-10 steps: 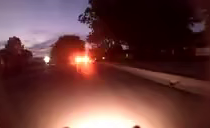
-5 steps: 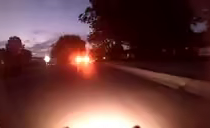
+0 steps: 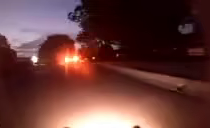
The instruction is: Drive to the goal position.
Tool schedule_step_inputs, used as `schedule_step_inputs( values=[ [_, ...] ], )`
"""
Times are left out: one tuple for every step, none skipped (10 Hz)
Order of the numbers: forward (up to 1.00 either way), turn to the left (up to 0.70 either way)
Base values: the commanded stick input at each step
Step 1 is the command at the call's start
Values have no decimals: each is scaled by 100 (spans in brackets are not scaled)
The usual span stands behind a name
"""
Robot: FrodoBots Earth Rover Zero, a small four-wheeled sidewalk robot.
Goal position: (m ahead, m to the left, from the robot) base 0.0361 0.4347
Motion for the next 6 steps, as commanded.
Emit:
schedule_step_inputs(
  values=[
    [70, -35],
    [70, -34],
    [70, -26],
    [70, -18],
    [70, -10],
    [70, -2]
  ],
)
